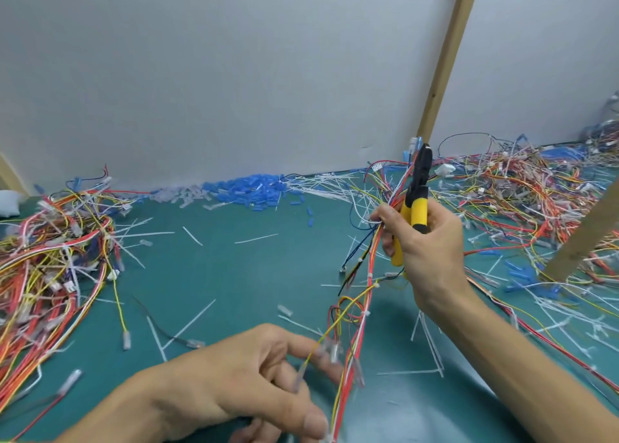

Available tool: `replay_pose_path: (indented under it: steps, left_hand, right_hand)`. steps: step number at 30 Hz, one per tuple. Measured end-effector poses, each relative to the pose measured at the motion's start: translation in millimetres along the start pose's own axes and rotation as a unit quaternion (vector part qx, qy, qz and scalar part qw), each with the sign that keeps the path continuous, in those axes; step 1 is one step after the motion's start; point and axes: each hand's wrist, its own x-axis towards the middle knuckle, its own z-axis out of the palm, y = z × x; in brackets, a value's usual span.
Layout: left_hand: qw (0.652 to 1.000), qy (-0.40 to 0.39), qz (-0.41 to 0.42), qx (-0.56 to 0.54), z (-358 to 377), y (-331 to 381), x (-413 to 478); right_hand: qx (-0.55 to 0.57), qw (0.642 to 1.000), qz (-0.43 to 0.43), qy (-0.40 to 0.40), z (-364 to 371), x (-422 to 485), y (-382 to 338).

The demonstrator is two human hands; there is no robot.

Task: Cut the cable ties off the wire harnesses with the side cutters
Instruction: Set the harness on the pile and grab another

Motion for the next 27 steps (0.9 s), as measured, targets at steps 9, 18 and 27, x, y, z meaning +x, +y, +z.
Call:
replay_pose_path:
  steps: [9,18,27]
  left_hand:
    - [0.998,-0.047,0.036,-0.028,6,-2,2]
    - [0.904,0.274,0.196,-0.263,-8,-5,8]
    - [0.876,0.392,0.222,-0.17,1,10,14]
  right_hand:
    - [-0.022,0.999,0.027,-0.028,0,1,7]
    - [0.06,0.989,0.118,-0.071,0,3,9]
    - [0.026,0.992,0.0,-0.125,1,10,-56]
